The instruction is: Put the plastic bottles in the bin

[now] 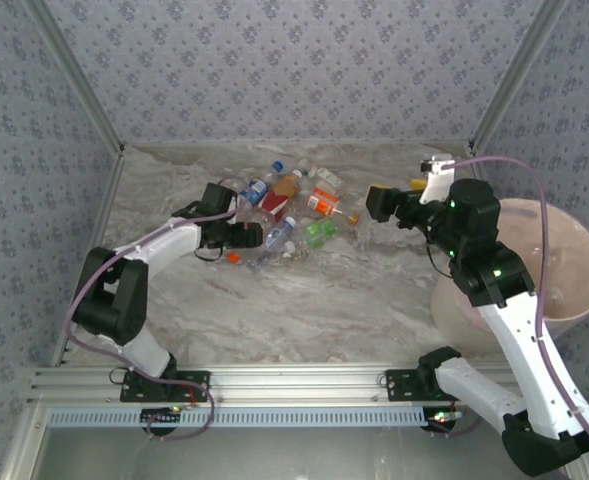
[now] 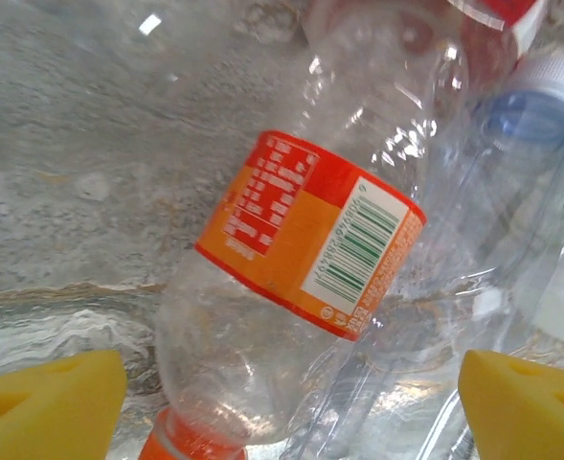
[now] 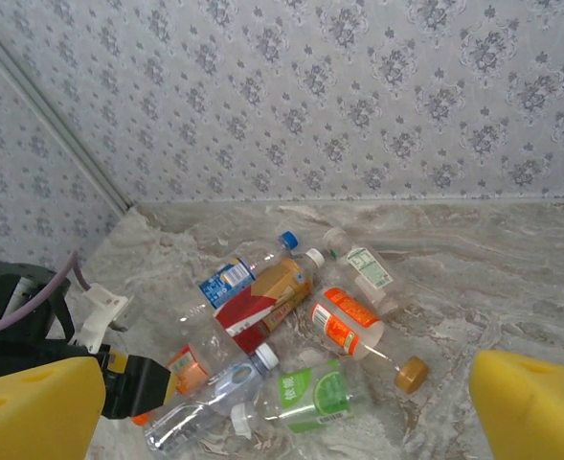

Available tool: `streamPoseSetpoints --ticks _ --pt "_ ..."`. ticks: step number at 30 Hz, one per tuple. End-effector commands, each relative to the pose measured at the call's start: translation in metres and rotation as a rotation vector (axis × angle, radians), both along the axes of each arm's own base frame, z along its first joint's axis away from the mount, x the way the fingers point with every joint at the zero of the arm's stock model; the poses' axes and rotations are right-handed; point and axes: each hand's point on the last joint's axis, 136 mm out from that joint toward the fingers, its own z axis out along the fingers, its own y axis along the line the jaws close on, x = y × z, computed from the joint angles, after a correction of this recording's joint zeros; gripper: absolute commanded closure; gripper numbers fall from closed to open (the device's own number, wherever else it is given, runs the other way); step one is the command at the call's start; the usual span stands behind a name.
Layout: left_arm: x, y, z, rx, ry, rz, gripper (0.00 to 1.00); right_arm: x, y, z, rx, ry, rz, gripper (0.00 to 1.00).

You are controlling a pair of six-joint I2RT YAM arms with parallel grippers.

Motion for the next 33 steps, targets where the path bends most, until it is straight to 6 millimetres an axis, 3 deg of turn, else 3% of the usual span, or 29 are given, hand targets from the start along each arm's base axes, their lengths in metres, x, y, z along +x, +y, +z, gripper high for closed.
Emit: streamPoseSetpoints --ticks 1,9,23,30,33 --pt "0.004 0.004 -0.007 0.100 -0.012 -0.041 0.13 0.002 -0.003 0.003 -0.059 -0.041 -0.033 0.00" --pt "0.006 0.007 -0.017 0.117 -0.004 -0.004 0.23 -0.001 -0.002 0.001 -0.093 -0.043 -0.044 0.00" --pt "0.003 0.003 -0.043 0.158 0.046 -0.040 0.31 0.005 0.005 -0.005 -0.118 -0.033 -0.043 0.00" --pt "0.000 0.002 -0.035 0.145 0.013 -0.041 0.46 0.007 0.010 -0.007 -0.125 -0.030 -0.030 0.00" --pt "-0.003 0.000 -0.027 0.131 -0.015 -0.028 0.48 0.009 0.013 -0.023 -0.139 -0.005 -0.022 0.00"
